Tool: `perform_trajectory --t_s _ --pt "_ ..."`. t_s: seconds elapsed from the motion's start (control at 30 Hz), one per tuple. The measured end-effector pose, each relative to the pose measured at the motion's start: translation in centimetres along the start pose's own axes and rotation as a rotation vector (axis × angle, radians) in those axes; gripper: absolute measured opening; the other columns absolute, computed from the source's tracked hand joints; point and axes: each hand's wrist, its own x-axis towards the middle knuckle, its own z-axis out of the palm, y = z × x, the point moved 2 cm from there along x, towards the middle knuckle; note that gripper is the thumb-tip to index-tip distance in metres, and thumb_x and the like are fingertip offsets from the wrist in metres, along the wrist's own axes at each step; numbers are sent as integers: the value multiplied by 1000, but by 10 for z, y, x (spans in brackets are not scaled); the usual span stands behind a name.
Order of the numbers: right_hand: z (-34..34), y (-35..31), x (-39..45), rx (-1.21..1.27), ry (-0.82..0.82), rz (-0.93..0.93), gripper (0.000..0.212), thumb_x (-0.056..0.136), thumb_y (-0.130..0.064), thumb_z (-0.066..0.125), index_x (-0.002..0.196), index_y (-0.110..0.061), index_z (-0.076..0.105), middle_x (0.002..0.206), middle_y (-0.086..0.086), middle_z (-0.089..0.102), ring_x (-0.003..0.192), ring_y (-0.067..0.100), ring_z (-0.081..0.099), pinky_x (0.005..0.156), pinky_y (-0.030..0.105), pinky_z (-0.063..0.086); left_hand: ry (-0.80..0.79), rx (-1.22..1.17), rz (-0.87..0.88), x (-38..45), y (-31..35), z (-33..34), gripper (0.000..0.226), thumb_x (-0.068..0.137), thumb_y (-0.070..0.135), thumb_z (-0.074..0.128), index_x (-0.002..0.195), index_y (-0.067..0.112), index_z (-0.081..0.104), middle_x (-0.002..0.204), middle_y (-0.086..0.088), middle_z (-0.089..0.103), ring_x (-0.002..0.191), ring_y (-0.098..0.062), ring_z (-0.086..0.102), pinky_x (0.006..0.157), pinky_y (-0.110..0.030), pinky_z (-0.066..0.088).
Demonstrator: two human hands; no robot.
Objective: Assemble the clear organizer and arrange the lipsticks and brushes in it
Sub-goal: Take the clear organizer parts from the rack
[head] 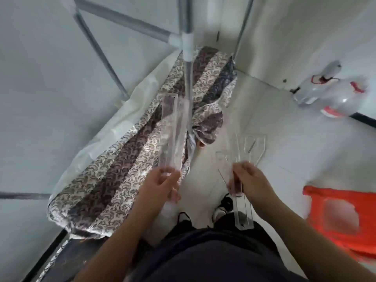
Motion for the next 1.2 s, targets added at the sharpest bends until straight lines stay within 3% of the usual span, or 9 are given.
perform_trajectory --t_s 0.13,0.27,0.53,0.77,0.87,0.97,1.1,1.2 --pt "-41 40 -43 157 198 1 28 105 -32 50 89 -12 60 67 13 70 54 23 62 49 25 50 -151 101 34 6 0 41 22 95 28 66 108 11 63 77 -15 71 56 -24 67 53 -32 58" --pt "-93 81 -98 310 386 -1 30 105 -32 50 87 -10 59 67 13 68 55 23 62 51 26 51 -338 205 44 0 5 104 18 95 30 67 104 13 65 75 -11 70 60 -27 68 59 -39 60" --pt "-217 163 -194 563 749 40 30 105 -28 52 84 -7 57 61 15 64 51 23 60 46 28 48 -601 347 98 -44 7 272 10 92 36 73 91 26 70 73 -6 70 59 -27 68 56 -35 55" --pt "-331 212 -292 659 991 41 31 106 -21 48 84 0 55 63 20 55 46 14 56 55 32 48 -859 488 87 -120 -9 444 32 72 59 74 89 32 70 76 -5 71 62 -26 70 59 -35 57" --pt "-359 231 -325 734 1103 46 30 106 -20 48 83 -2 54 70 21 52 48 12 57 57 30 53 -958 553 112 -143 -16 501 27 76 57 73 89 33 70 77 -7 71 62 -27 70 58 -34 57" --pt "-377 252 -345 789 1215 116 34 105 -27 50 84 -2 60 69 15 63 53 14 62 53 23 55 -1030 616 116 -150 -21 554 21 85 47 73 92 27 70 77 -9 70 61 -29 69 56 -34 56" --pt "-406 271 -355 835 1315 181 41 103 -35 52 89 1 63 68 16 68 59 21 65 67 40 57 -1112 679 115 -151 -22 627 28 75 55 75 88 31 71 76 -8 70 61 -28 69 56 -33 56" --pt "-443 279 -357 842 1393 179 43 103 -37 52 95 5 61 70 16 66 59 20 65 67 40 55 -1189 705 126 -150 -24 689 28 78 55 74 90 29 70 75 -7 70 60 -26 69 56 -33 56"
